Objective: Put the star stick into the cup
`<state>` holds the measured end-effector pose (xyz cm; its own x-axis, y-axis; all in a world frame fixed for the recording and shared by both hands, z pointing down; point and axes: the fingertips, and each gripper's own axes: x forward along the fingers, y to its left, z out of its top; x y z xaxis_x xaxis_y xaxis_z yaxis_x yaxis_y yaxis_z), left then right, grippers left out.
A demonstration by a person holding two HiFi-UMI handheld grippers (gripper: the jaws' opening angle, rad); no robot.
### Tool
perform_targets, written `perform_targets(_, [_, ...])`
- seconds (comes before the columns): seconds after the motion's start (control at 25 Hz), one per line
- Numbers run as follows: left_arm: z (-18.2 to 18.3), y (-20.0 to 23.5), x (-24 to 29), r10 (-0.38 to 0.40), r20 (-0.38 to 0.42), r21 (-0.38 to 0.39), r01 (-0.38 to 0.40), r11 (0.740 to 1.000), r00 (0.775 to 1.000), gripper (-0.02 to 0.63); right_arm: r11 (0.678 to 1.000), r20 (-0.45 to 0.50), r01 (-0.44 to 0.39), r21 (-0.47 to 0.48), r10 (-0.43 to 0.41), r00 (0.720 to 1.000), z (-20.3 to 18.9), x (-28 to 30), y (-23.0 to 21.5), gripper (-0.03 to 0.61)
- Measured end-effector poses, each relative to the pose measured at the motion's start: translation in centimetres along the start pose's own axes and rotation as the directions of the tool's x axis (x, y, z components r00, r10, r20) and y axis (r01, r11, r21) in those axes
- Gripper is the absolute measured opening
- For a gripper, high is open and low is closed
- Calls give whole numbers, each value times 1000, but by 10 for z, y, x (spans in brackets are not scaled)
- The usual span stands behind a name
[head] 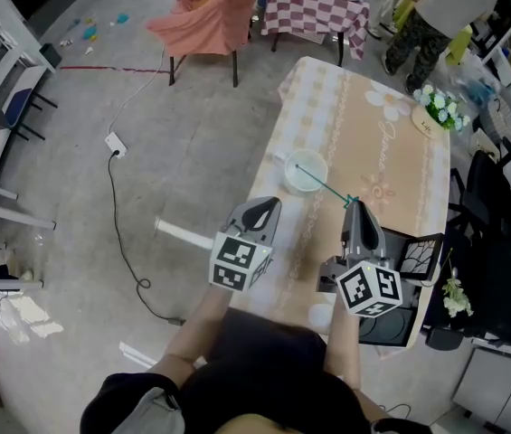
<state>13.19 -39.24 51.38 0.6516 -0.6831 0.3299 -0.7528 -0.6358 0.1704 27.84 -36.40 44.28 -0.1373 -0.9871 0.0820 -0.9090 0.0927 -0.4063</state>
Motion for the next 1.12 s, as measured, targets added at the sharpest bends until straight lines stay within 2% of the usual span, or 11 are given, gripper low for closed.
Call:
perform_targets(0.4, [3, -3, -4, -9, 10, 17, 8, 1000, 1000, 13, 1000, -30, -17, 6, 17, 999, -11, 2, 3, 20])
perform_targets(0.6, [10, -1, -5, -12, 22, 21, 11, 1000, 1000, 13, 999, -52, -51, 5, 51, 997, -15, 6, 10, 23])
perform_targets(0.76, [17, -1, -4, -15, 35, 26, 14, 1000, 999, 12, 997, -60, -75, 2, 75, 995, -15, 10, 13, 63])
perform_targets(0.92, [20, -2, -2, -22, 36, 34, 21, 999, 999, 13, 995, -48, -97, 3, 97, 994, -10, 12, 18, 167])
perform_targets(1.12, [24, -5, -1, -34, 38, 38, 32, 999, 999, 12, 996, -38, -91, 2, 91, 995, -6, 11, 18, 229])
